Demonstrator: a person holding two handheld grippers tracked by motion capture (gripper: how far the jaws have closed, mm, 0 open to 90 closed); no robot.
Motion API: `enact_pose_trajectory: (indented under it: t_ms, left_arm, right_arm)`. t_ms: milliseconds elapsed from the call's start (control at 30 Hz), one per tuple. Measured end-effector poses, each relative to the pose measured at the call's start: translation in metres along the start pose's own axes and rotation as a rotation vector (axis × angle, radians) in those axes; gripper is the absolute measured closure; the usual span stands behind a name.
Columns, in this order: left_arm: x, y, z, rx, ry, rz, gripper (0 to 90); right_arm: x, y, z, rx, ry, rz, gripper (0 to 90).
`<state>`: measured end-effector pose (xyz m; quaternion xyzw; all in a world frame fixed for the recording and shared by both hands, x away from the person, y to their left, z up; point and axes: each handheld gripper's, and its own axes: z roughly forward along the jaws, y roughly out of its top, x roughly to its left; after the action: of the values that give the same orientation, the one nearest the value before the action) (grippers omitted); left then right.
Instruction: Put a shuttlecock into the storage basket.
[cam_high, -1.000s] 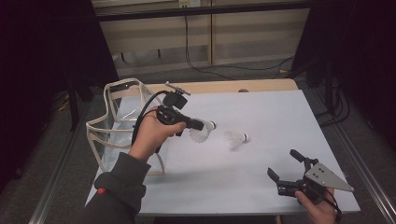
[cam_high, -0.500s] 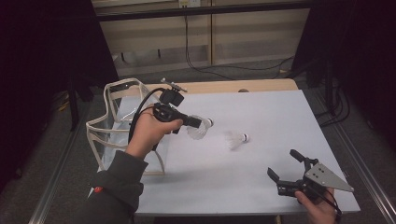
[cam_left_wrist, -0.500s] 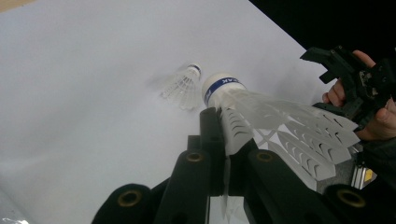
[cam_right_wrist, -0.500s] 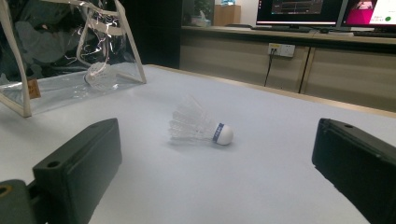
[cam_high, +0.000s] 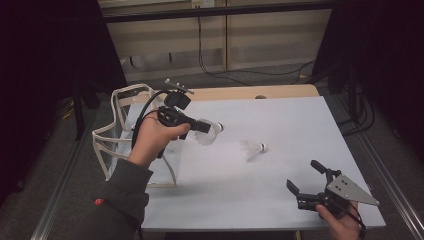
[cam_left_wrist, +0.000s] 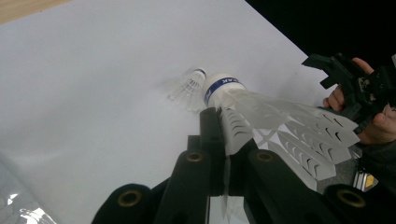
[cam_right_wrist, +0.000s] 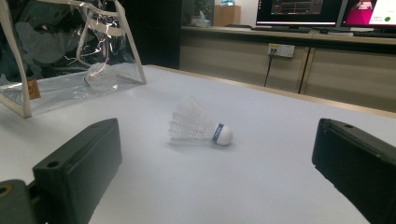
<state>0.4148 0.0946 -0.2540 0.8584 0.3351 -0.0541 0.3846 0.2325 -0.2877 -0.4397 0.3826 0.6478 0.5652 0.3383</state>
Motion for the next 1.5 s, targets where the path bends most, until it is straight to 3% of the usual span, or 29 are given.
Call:
enact_pose_trajectory:
  t_ms: [1500]
  left_arm:
    - [0.013, 0.007, -0.031, 0.000, 0.051, -0.020, 89.7]
  right_arm:
    - [0.001, 0.000, 0.000, 0.003, 0.001, 0.000, 1.4]
